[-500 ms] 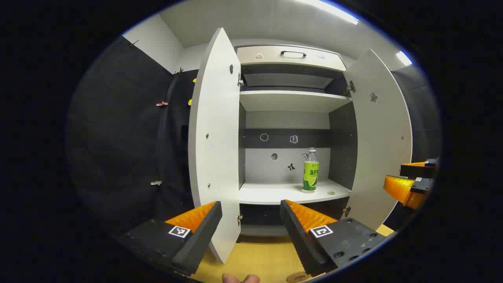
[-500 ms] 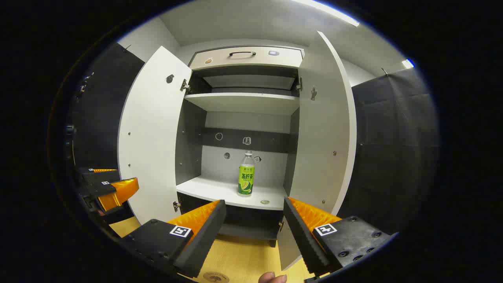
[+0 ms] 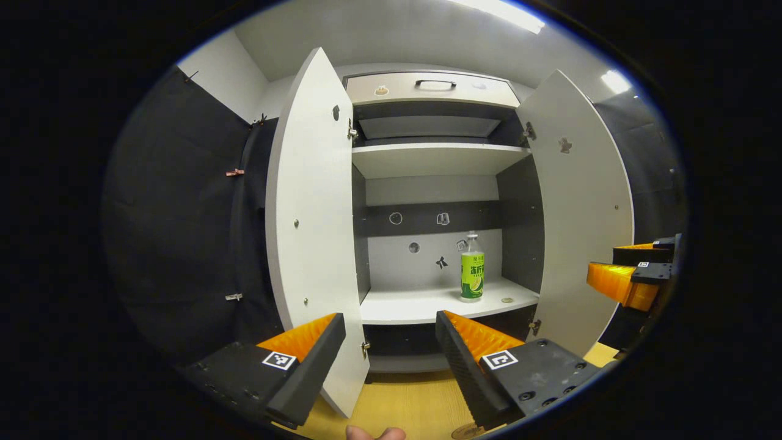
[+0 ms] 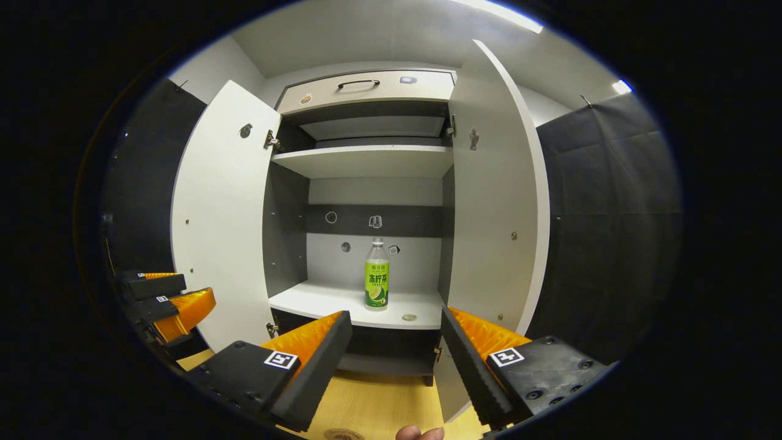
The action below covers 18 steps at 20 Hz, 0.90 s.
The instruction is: Grasp the bottle in the cabinet with the left hand and place it on the coaster, then close the right door with the right hand and the left door with the left hand.
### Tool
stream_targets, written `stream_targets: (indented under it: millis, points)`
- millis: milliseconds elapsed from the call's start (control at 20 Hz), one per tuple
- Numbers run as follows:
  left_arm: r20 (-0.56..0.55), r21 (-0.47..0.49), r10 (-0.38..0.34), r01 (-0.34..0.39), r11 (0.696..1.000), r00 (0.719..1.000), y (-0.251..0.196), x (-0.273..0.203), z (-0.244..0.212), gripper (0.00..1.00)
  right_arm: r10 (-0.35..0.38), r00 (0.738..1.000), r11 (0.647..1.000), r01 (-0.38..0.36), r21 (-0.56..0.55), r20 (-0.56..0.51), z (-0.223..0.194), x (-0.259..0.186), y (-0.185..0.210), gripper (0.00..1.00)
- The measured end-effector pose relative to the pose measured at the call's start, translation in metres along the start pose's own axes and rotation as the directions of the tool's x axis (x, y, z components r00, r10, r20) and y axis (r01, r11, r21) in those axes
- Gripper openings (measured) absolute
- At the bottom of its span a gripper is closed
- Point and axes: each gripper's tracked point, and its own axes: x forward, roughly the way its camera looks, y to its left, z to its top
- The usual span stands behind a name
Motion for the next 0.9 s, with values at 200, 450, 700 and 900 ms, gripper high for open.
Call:
stream_targets:
  millis: [200,450,700,900]
  points:
    - [-0.004,-0.019,-0.007,0.007,1.000,1.000,0.0018,-0.0009,-0.0022,0.95,0.001,1.000,1.000,-0.001,-0.011,0.004,-0.0003,0.0011,0.0014,0.97]
    - [0.003,-0.022,-0.012,0.012,1.000,1.000,0.0036,-0.0008,-0.0002,0.95,-0.009,1.000,1.000,0.010,-0.012,0.011,0.0017,0.0024,-0.0011,0.98]
    - [0.013,-0.020,-0.019,0.019,1.000,1.000,0.0012,0.0006,0.0041,0.95,-0.011,1.000,1.000,0.011,-0.015,0.016,0.0031,0.0038,-0.0018,0.98]
    - [0.017,-0.015,-0.026,0.026,1.000,1.000,-0.0030,0.0041,0.0067,0.95,-0.012,1.000,1.000,0.013,-0.017,0.022,0.0047,0.0028,-0.0040,0.98]
